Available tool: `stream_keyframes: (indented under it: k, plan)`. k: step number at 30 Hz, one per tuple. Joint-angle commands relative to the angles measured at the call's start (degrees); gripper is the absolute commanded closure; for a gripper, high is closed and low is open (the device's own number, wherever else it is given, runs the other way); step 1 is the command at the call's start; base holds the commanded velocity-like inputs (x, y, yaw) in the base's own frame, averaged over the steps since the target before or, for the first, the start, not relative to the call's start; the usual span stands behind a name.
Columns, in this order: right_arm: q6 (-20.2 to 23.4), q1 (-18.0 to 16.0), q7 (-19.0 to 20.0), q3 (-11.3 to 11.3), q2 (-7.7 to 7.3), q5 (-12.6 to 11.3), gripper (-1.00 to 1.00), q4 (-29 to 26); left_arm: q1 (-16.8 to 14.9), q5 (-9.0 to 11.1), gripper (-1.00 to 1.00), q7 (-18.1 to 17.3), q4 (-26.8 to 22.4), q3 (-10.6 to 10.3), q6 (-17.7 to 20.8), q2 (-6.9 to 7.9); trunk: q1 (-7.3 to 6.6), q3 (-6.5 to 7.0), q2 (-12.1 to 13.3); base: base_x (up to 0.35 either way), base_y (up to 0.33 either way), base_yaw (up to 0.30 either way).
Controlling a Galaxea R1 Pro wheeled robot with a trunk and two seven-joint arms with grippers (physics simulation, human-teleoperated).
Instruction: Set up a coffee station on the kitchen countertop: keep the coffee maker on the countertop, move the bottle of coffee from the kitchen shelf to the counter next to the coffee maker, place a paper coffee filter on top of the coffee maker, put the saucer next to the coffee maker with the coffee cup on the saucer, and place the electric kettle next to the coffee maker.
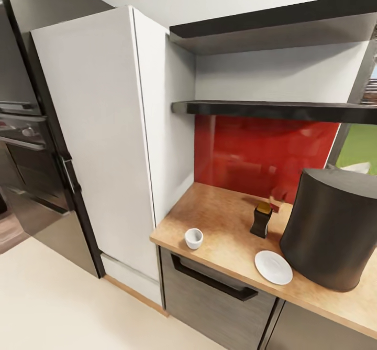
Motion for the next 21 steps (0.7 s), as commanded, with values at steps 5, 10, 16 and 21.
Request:
stream_keyframes:
  k: [5, 10, 16, 21]
  plan:
    - [-0.2, 0.0, 0.2, 0.4, 0.0, -0.6, -1.0, 0.1, 0.0, -0.5, -1.0, 0.1, 0.2, 0.5, -0.3, 0.04, 0.04, -0.14, 0.0, 0.157, 0.303, -0.287]
    - [-0.2, -0.1, 0.2, 0.3, 0.0, -0.7, -1.0, 0.1, 0.0, -0.6, -1.0, 0.1, 0.2, 0.4, -0.2, 0.12, 0.04, -0.43, 0.0, 0.061, 0.327, -0.241]
    - [-0.2, 0.0, 0.2, 0.3, 0.0, -0.7, -1.0, 0.1, 0.0, -0.6, -1.0, 0.1, 0.2, 0.2, -0.4, 0.09, 0.04, -0.81, 0.0, -0.024, 0.328, -0.229]
    - [-0.2, -0.1, 0.2, 0.3, 0.0, -0.7, -1.0, 0.1, 0.0, -0.6, -1.0, 0.1, 0.2, 0.1, -0.5, 0.1, 0.04, -1.13, 0.0, -0.181, 0.234, -0.228]
